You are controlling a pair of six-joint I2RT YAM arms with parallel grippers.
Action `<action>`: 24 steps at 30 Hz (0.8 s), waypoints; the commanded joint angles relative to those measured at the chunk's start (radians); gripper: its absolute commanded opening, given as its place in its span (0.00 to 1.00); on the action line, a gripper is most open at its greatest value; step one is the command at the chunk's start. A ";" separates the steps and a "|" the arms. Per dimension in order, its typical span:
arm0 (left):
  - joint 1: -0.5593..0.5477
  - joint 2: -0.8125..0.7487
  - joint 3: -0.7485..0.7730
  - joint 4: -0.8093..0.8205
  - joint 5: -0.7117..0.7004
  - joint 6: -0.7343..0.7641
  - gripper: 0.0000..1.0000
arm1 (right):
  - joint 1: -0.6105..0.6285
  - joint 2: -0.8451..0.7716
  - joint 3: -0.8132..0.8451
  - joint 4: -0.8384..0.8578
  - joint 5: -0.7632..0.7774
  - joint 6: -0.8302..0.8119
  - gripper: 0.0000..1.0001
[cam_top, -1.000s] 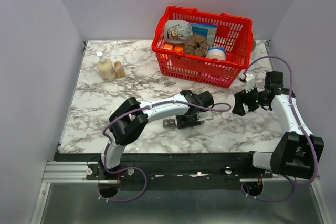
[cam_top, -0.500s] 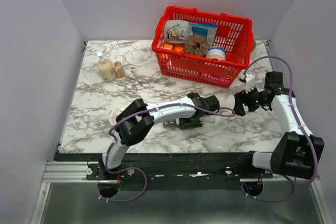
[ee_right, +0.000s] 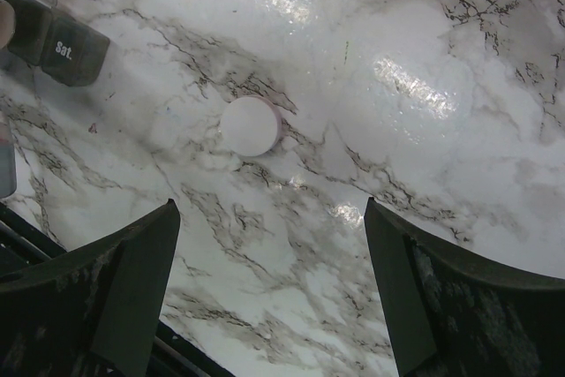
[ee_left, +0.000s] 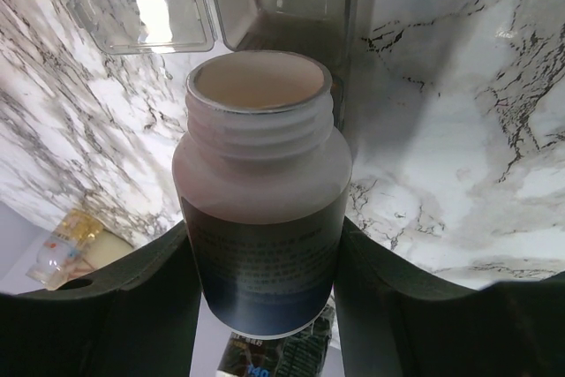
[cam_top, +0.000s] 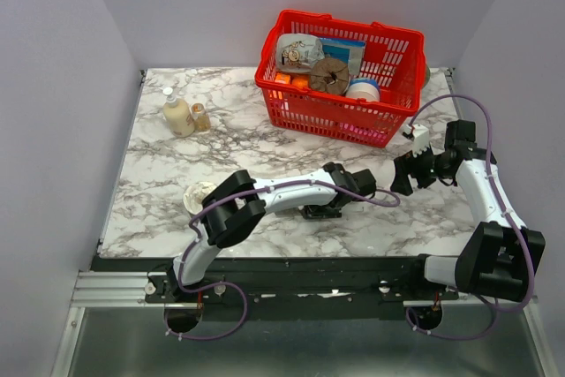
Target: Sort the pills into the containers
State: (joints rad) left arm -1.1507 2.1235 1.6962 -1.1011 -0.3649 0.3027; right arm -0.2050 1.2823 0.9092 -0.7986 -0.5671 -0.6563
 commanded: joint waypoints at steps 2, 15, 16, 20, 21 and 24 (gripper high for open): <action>-0.021 0.033 0.023 -0.031 -0.094 0.012 0.00 | -0.008 -0.012 0.011 -0.013 -0.022 -0.014 0.94; -0.040 0.046 0.022 -0.006 -0.197 0.047 0.00 | -0.008 -0.009 0.011 -0.013 -0.022 -0.014 0.94; -0.040 0.047 0.020 -0.003 -0.198 0.050 0.00 | -0.008 -0.009 0.011 -0.014 -0.022 -0.014 0.94; -0.049 0.039 0.013 0.004 -0.200 0.061 0.00 | -0.008 -0.009 0.011 -0.013 -0.022 -0.016 0.94; -0.052 0.035 0.010 0.009 -0.203 0.064 0.00 | -0.008 -0.009 0.011 -0.014 -0.020 -0.014 0.94; -0.058 0.029 0.005 0.018 -0.216 0.073 0.00 | -0.008 -0.009 0.011 -0.013 -0.020 -0.016 0.94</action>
State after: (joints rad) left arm -1.1889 2.1544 1.6997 -1.0969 -0.5293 0.3477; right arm -0.2050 1.2823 0.9092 -0.8001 -0.5671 -0.6559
